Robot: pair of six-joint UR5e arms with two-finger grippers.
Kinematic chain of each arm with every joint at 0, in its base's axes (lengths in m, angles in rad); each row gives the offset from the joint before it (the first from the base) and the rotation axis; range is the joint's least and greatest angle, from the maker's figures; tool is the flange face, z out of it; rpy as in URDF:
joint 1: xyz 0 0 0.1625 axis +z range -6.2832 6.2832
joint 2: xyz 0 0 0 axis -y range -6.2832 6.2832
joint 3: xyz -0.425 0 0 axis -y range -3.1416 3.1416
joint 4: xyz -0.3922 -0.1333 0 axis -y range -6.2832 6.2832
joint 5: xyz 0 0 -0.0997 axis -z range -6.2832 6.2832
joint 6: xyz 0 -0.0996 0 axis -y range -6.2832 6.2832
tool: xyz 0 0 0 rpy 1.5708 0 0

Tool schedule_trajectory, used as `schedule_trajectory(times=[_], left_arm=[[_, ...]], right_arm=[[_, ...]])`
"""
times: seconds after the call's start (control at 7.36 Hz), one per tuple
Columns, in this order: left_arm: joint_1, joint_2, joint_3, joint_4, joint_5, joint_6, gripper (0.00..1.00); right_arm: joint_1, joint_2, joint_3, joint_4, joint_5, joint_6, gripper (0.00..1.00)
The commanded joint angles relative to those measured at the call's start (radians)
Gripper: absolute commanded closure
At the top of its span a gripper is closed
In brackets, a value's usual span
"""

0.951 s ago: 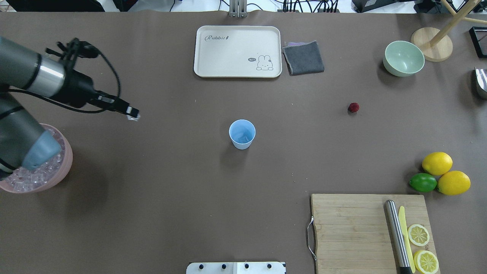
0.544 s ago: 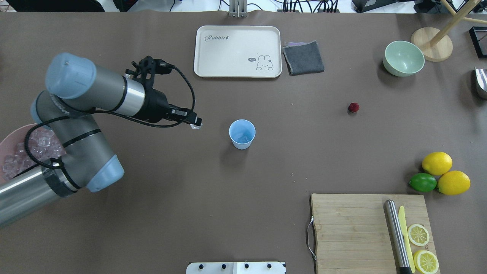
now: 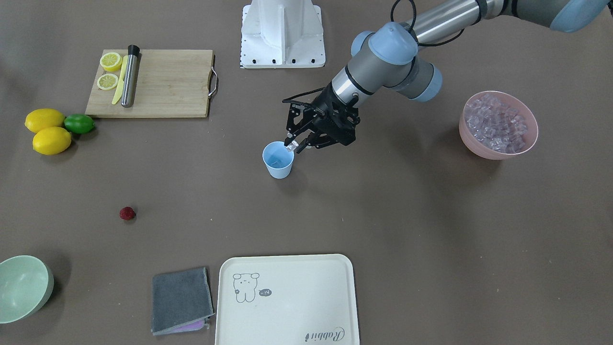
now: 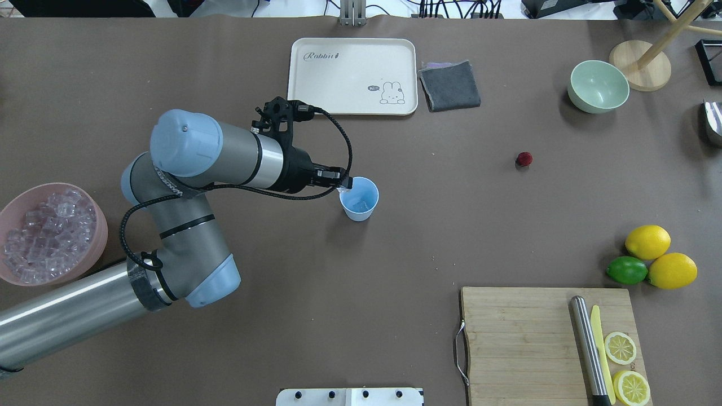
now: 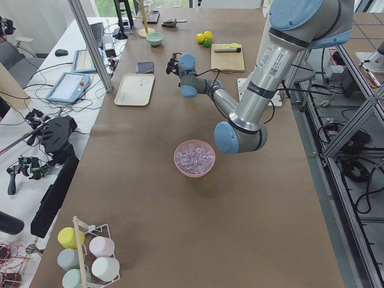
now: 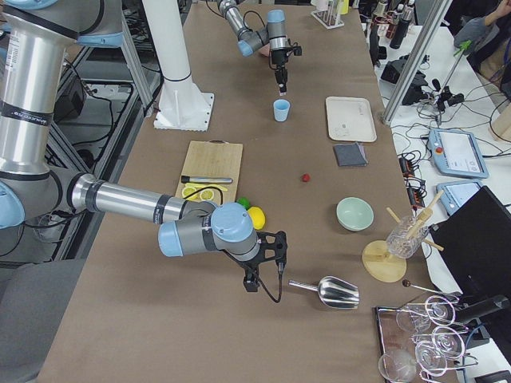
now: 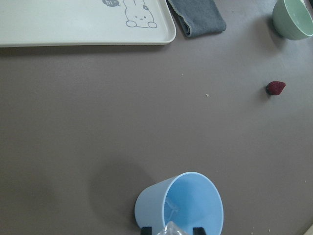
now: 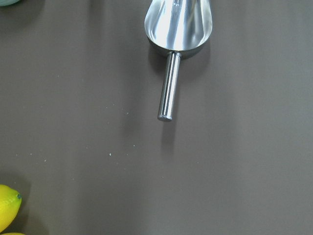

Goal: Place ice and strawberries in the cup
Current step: 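Carry the second ice cube with the left gripper toward the cup, then open the left gripper over the light-blue cup to drop the cube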

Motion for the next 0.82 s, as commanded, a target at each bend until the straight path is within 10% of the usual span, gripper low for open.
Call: schedule_trajectory(times=[0.0,0.54,0.68], left_arm=[[0.028,-0.020,0.008,0.000,0.046,-0.019,1.00],[0.026,-0.055,0.054,-0.008,0.077,-0.018,1.00],[0.025,-0.055,0.059,-0.009,0.077,-0.016,0.85]], right_arm=[[-0.002,0.001,-0.009,0.000,0.001,0.002,0.00],[-0.007,0.004,-0.012,0.000,0.004,0.002,0.00],[-0.008,0.007,-0.015,-0.002,0.002,0.002,0.00]])
